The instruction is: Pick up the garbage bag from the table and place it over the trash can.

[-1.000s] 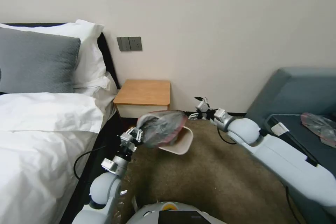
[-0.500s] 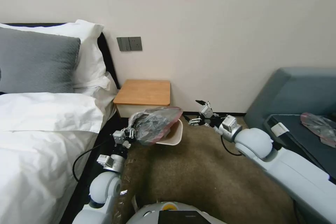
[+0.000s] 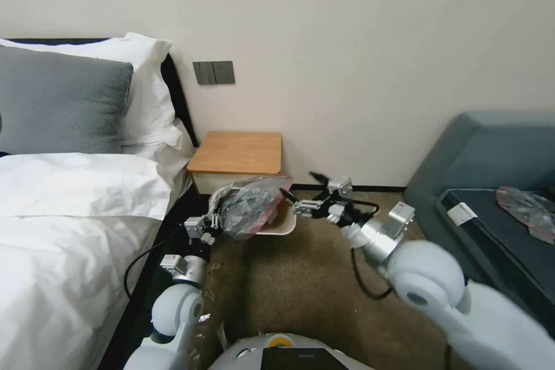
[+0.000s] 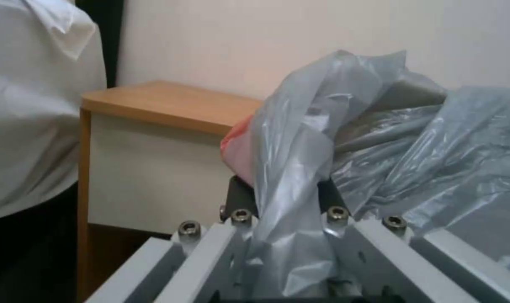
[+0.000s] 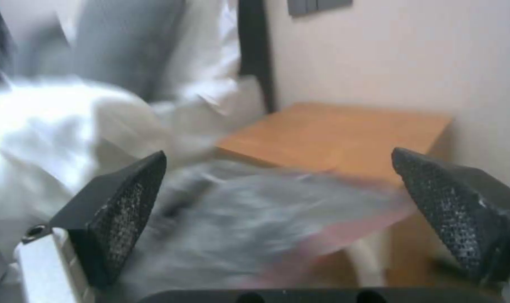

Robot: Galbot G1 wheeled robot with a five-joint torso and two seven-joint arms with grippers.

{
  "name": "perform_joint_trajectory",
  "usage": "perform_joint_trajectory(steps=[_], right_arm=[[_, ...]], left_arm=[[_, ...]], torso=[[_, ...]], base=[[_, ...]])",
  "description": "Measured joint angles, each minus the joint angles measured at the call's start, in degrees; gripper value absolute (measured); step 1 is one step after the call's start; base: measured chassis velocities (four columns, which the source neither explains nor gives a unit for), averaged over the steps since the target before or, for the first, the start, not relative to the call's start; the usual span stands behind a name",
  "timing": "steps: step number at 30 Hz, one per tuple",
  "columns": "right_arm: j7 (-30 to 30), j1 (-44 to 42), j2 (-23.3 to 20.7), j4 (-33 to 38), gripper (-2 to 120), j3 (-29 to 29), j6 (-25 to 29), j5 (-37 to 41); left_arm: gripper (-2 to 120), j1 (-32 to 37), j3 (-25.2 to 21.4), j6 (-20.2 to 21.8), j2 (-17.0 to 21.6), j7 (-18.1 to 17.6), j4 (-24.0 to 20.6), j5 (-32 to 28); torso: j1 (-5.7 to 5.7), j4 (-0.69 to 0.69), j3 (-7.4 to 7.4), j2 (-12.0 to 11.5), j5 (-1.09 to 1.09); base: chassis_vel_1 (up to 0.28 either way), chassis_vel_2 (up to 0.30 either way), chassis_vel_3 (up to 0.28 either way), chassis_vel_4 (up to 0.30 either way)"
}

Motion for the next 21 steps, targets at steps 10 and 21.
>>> perform_joint_trajectory(steps=[10,21], right_arm=[[10.6,-2.9,11.7,0.3,100,-6.2,-1.4,8.2],[13.0,-1.0,19.5,-3.4,100,-12.0,-5.6,3.0]], left_arm=[[5,-0.7,0.1,0.2,-1.6,-0.5,-0.6,-1.3],[5,-0.4,0.4,-0.7,-2.2,0.1,-1.3,-0.3]], torso=[[0.0,0.0,0.0,0.0,0.02],[0.0,0.01,0.01,0.0,0.02]], base=[[0.0,0.0,0.0,0.0],[0.0,0.0,0.0,0.0]])
